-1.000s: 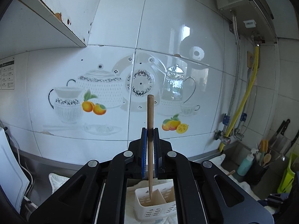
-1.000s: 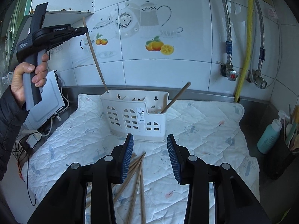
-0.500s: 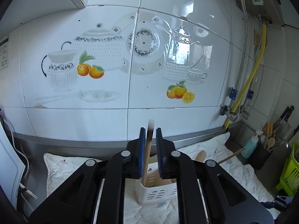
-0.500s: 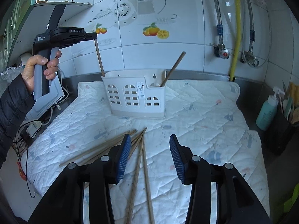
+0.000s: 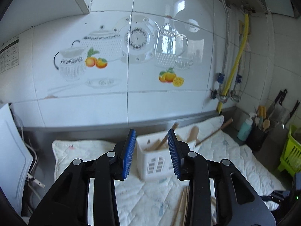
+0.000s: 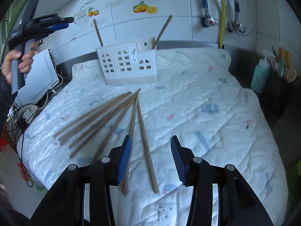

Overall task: Organize utensils
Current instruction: 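Lower the chopstick into the white holder and open the left tool while the right returns to the pile, then close the left tool on another chopstick while the right tool grasps one too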

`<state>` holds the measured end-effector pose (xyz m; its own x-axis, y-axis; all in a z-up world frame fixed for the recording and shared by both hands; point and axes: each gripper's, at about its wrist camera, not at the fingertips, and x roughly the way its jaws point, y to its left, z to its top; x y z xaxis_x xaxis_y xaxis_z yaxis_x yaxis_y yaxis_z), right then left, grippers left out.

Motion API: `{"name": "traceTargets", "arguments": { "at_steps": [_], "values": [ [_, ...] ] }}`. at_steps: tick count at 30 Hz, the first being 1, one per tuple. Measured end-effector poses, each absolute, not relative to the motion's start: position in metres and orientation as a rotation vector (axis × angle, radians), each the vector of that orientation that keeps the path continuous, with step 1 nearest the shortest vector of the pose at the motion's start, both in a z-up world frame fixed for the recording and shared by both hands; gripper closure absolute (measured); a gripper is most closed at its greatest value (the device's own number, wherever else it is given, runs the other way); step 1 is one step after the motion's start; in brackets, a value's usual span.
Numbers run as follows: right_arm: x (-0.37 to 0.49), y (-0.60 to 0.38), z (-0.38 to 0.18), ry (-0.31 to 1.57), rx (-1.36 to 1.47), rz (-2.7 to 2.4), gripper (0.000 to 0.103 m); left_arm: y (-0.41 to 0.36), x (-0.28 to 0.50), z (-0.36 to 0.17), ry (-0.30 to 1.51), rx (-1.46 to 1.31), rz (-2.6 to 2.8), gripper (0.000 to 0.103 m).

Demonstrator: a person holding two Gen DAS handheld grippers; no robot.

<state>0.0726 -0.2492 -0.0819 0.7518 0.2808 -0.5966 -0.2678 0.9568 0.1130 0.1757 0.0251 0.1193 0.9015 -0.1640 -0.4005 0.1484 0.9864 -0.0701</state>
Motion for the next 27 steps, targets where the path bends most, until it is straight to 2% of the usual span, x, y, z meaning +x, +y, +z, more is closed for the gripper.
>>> {"name": "traceTargets", "arguments": {
  "at_steps": [6,12,19,27],
  "values": [
    [0.067,-0.25,-0.108,0.704,0.029,0.297,0.074,0.028,0.126,0.073,0.495,-0.011,-0.174,0.067],
    [0.069,-0.246,-0.121,0.713,0.024,0.306,0.08,0.031,0.087,0.023,0.594,-0.021,-0.19,0.067],
    [0.075,-0.242,-0.13,0.715,0.017,0.306,0.092,0.025,0.062,-0.028,0.712,-0.012,-0.238,0.068],
    [0.076,-0.24,-0.131,0.71,0.024,0.306,0.094,0.005,0.07,-0.069,0.809,0.047,-0.275,0.076]
  ]
}}
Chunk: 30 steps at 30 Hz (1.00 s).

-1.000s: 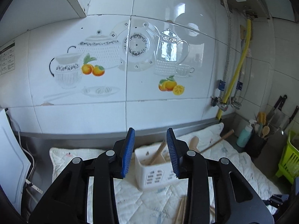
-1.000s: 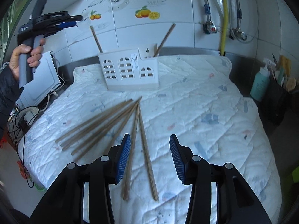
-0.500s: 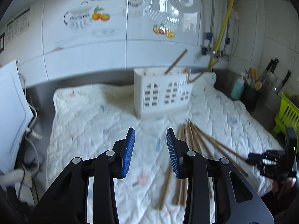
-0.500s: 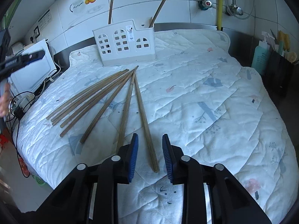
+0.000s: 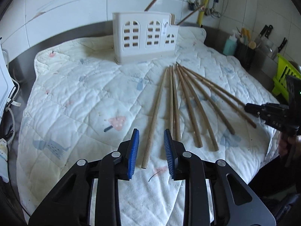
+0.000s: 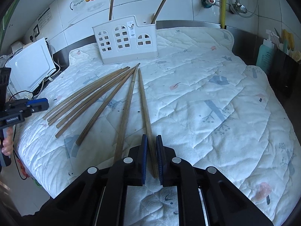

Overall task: Organize utensils
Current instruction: 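Close the left tool on another chopstick while the right tool grasps one too, then drop the chopstick into the holder with the right tool while the left carries its chopstick over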

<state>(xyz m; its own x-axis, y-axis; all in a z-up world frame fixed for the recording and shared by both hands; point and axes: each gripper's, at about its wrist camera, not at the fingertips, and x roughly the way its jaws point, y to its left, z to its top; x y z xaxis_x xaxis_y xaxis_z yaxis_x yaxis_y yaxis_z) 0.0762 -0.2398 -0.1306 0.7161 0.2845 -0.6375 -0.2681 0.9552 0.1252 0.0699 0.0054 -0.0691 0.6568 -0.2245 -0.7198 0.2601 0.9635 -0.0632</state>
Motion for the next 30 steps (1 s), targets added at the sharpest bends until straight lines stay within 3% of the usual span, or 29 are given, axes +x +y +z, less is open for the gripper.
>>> {"name": "traceTargets", "arguments": {
  "at_steps": [6,10,14,30],
  "values": [
    [0.078,-0.238,-0.131,0.709,0.017,0.304,0.092,0.005,0.074,-0.085,0.843,0.057,-0.265,0.077],
    [0.079,-0.237,-0.132,0.705,0.018,0.299,0.093,0.003,0.073,-0.089,0.839,0.083,-0.251,0.082],
    [0.08,-0.238,-0.13,0.705,0.02,0.296,0.094,-0.005,0.069,-0.088,0.823,0.133,-0.237,0.094],
    [0.063,-0.243,-0.061,0.561,0.017,0.308,0.097,0.006,0.059,-0.047,0.724,0.036,-0.246,0.097]
  ]
}}
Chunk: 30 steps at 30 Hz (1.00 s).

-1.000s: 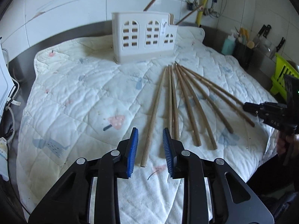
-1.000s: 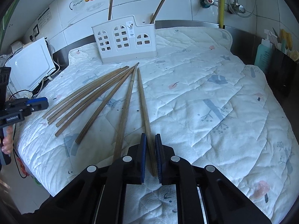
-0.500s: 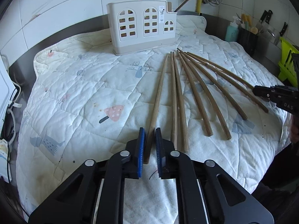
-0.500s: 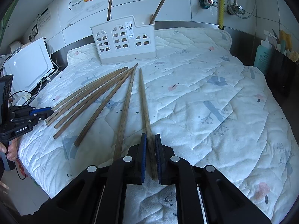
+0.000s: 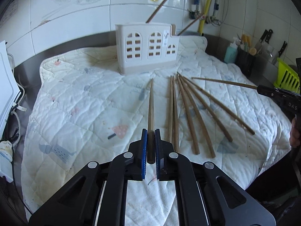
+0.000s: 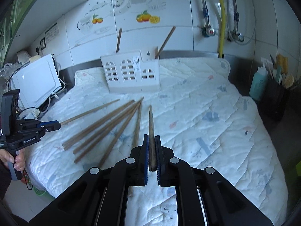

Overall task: Organize utensils
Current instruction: 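Drop the chopstick into the holder with the right tool while the left carries its chopstick over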

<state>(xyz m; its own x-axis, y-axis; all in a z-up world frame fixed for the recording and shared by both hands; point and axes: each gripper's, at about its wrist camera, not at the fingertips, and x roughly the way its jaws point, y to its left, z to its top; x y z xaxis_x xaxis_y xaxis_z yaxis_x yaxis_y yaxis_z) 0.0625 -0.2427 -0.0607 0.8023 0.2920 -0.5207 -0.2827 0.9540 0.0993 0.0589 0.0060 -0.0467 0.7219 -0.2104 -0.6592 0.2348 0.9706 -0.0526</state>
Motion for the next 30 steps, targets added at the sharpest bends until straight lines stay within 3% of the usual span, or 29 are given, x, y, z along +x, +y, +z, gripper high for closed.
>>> {"name": "traceTargets", "arguments": {
  "at_steps": [21,30],
  "values": [
    [0.146,-0.245,0.114,0.401,-0.036,0.4,0.097,0.028,0.087,0.014,0.592,-0.094,-0.255,0.097],
    [0.218,-0.213,0.131,0.502,-0.087,0.396,0.097,0.033,0.108,0.033,0.556,-0.113,-0.255,0.097]
  ]
}}
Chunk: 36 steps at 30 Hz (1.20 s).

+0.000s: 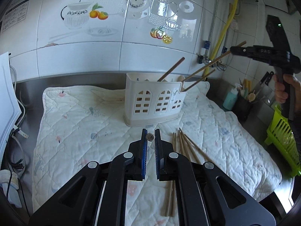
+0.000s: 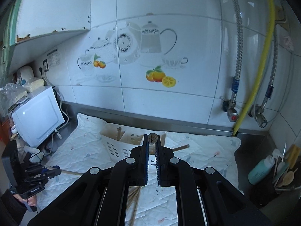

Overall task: Organize utensils
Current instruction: 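Drop the chopstick into the holder with the right tool while the left carries its chopstick over, then lower the chopstick into the holder and open the left tool while the right returns to the pile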

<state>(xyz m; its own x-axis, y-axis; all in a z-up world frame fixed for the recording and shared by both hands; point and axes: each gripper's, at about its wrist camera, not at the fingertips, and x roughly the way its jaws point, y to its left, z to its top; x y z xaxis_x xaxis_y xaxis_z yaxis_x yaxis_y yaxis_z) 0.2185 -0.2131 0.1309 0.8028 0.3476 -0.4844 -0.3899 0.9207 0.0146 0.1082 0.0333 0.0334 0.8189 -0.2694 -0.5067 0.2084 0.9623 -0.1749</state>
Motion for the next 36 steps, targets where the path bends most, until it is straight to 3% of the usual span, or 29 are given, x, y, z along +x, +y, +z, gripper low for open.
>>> {"name": "traceTargets", "arguments": {
  "at_steps": [10,14,20,36],
  "values": [
    [0.279,-0.199,0.108,0.608,-0.035,0.374,0.095,0.034,0.134,0.062,0.517,-0.09,-0.248,0.098],
    [0.279,-0.203,0.11,0.572,-0.005,0.377,0.087,0.035,0.144,0.078,0.496,-0.078,-0.247,0.098],
    [0.255,-0.209,0.117,0.503,-0.019,0.372,0.074,0.033,0.154,0.103,0.458,-0.043,-0.235,0.098],
    [0.168,-0.218,0.058,0.46,-0.001,0.433,0.067,0.013,0.165,0.214,0.187,0.024,-0.182,0.098]
  ]
}}
